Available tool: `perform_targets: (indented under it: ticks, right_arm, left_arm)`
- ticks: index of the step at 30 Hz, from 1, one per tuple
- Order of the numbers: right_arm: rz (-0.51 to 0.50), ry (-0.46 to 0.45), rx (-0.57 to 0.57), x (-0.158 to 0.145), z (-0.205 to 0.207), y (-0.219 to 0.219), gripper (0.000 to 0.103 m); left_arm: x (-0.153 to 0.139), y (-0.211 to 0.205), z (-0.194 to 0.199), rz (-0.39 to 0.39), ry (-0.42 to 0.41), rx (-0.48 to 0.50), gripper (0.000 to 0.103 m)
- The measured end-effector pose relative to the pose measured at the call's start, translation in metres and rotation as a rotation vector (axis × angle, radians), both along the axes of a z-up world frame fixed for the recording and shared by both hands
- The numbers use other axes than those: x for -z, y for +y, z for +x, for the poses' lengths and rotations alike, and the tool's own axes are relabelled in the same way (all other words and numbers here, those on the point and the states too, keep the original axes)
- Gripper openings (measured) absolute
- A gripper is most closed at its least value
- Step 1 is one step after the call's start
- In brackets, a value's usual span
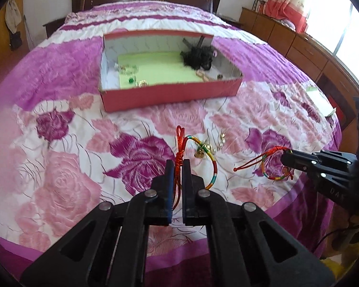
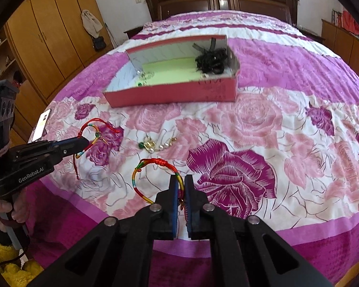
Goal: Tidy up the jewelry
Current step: 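Carry both string bracelets into the red box and open both tools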
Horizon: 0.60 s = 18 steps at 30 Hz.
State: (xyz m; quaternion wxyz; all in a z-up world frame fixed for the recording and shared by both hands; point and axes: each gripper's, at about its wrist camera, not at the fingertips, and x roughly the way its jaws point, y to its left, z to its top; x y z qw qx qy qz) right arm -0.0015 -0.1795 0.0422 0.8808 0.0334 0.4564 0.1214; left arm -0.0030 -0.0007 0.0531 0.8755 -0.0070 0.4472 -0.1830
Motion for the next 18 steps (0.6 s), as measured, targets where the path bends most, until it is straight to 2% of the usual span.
perform_targets:
  ticks: [7, 18]
  right_arm:
    - [0.001, -0.067, -0.004, -0.023, 0.004, 0.002, 0.006]
    - [-0.002, -0.160, -0.015, -0.056, 0.031, 0.009, 0.006]
  left_arm:
    - [-0.025, 0.002, 0.009, 0.018, -0.073, -0.005, 0.000]
    - [-0.054, 0.009, 0.038, 0.038, -0.155, -0.032, 0.000]
